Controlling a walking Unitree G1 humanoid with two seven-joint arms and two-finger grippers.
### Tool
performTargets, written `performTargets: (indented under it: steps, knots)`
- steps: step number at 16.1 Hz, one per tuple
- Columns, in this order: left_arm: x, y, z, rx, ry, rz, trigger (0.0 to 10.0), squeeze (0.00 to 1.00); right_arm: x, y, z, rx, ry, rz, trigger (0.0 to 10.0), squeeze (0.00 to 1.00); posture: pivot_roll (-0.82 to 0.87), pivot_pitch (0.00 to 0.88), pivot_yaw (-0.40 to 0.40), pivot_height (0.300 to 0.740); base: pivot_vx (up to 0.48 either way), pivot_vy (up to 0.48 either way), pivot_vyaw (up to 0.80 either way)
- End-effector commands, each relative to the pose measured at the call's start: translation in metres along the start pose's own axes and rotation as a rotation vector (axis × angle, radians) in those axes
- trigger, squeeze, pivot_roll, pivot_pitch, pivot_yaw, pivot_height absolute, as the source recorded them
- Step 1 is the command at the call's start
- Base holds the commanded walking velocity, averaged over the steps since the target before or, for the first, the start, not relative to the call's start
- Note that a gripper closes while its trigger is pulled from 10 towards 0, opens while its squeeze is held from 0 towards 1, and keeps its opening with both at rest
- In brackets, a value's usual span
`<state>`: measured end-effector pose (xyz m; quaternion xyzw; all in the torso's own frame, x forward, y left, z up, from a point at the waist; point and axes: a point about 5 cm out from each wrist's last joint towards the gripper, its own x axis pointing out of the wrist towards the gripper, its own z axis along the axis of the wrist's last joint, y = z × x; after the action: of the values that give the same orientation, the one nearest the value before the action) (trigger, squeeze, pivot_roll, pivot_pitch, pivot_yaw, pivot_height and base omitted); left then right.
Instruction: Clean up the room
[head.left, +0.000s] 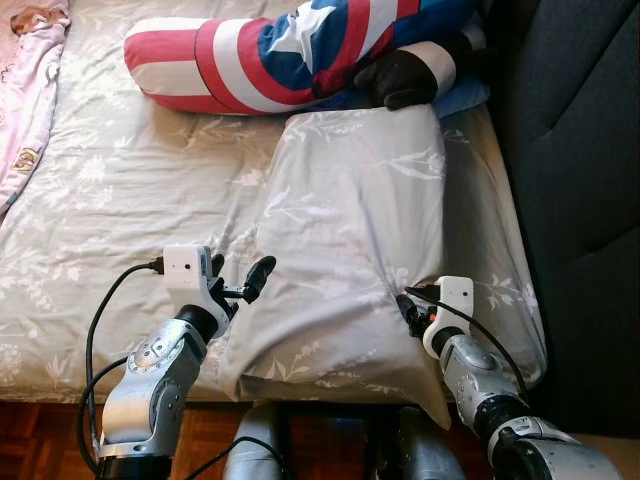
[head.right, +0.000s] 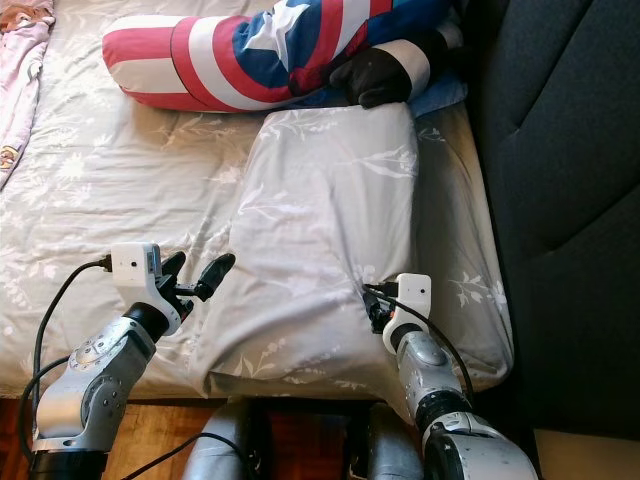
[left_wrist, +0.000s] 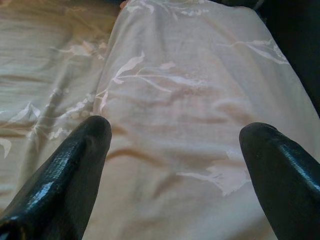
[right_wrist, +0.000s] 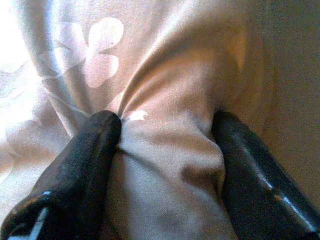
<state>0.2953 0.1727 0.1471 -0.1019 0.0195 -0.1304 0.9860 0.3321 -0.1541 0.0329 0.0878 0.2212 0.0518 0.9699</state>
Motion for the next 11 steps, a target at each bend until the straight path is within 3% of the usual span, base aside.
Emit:
performTargets:
  steps: [1, 9, 11]
  knots:
    - [-0.002, 0.007, -0.008, 0.000, 0.028, 0.032, 10.0, 0.00, -0.008, 0.005, -0.041, -0.009, 0.168, 0.025, 0.0, 0.00, 0.20, 0.355, 0.060, 0.671, 0.000, 0.000, 0.00]
    - [0.004, 0.024, -0.018, 0.029, 0.059, 0.108, 10.0, 0.00, -0.008, 0.005, -0.041, -0.021, 0.174, 0.026, 0.0, 0.00, 0.17, 0.351, 0.043, 0.671, 0.000, 0.000, 0.00]
    - [0.012, 0.029, -0.027, 0.046, 0.083, 0.111, 10.0, 0.00, -0.008, 0.008, -0.041, -0.037, 0.173, 0.039, 0.0, 0.00, 0.15, 0.354, 0.032, 0.671, 0.000, 0.000, 0.00]
